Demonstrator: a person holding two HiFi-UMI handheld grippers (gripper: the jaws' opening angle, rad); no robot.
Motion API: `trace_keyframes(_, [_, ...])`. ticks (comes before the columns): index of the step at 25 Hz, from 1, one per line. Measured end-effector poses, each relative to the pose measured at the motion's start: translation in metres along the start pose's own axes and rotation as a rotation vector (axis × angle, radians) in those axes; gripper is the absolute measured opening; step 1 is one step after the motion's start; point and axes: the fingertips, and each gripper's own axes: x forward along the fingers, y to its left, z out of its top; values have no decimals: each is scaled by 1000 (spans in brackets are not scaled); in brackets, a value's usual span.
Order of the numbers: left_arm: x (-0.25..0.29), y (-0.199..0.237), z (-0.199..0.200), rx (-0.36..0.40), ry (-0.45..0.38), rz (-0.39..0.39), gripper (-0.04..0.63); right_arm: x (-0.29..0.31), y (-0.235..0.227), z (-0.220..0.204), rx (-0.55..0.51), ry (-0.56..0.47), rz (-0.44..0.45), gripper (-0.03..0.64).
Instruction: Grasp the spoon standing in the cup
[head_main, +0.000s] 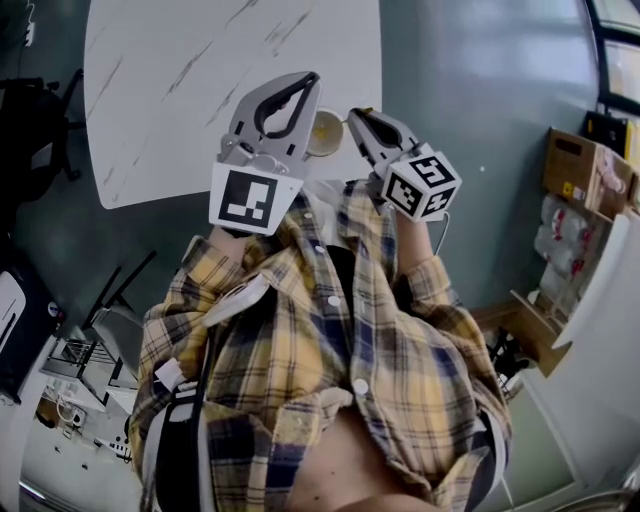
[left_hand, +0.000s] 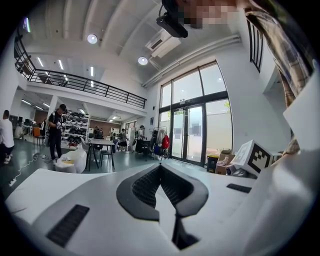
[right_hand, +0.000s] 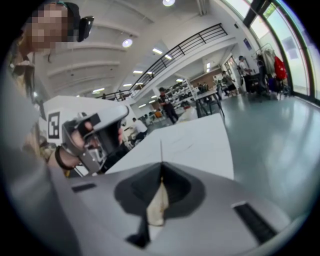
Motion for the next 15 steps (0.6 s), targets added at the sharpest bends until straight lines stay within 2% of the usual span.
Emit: trace_keyframes(15, [-10, 7, 30, 37, -63, 79, 15, -9, 39, 63, -121, -78, 110, 34])
